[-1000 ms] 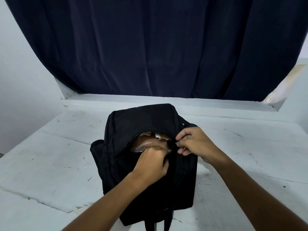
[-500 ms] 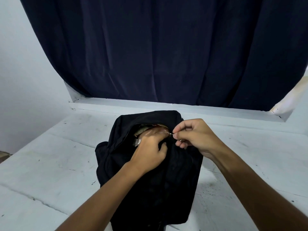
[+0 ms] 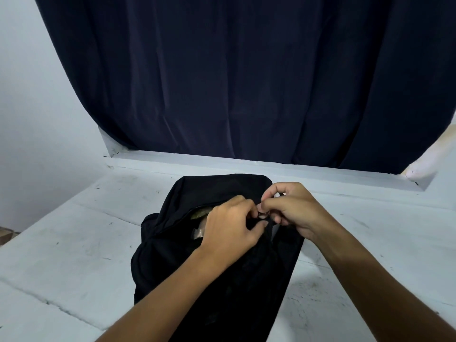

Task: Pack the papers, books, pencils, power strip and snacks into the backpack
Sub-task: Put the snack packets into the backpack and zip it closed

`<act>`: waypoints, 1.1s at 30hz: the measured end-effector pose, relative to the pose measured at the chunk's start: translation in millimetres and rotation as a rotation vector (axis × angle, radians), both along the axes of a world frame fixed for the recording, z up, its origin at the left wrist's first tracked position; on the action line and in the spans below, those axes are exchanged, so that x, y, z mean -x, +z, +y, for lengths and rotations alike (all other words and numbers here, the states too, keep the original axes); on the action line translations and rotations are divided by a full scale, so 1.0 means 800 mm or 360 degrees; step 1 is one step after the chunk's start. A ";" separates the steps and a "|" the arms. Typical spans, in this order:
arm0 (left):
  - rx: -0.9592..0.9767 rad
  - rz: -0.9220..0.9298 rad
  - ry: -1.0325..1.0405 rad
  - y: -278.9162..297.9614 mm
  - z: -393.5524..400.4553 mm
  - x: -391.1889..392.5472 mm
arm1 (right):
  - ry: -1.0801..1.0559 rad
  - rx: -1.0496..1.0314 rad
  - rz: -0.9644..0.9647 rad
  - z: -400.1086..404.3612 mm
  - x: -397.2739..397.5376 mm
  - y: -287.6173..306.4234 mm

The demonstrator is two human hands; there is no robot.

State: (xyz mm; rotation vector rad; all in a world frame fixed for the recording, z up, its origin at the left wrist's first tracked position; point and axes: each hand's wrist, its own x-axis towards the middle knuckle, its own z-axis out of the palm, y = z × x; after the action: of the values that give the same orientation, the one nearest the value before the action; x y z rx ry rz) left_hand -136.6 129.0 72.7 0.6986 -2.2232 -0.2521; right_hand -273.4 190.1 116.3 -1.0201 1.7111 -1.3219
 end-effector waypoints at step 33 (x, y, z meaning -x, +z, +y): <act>-0.0902 0.0072 0.0226 -0.051 0.014 -0.033 | 0.0235 0.0017 0.1498 0.010 -0.018 -0.076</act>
State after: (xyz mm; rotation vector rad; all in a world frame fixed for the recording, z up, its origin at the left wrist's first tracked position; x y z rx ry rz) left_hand -110.4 140.4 31.8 1.1300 -2.0519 -0.8350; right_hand -259.1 197.7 55.3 -1.9238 2.2023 -0.7719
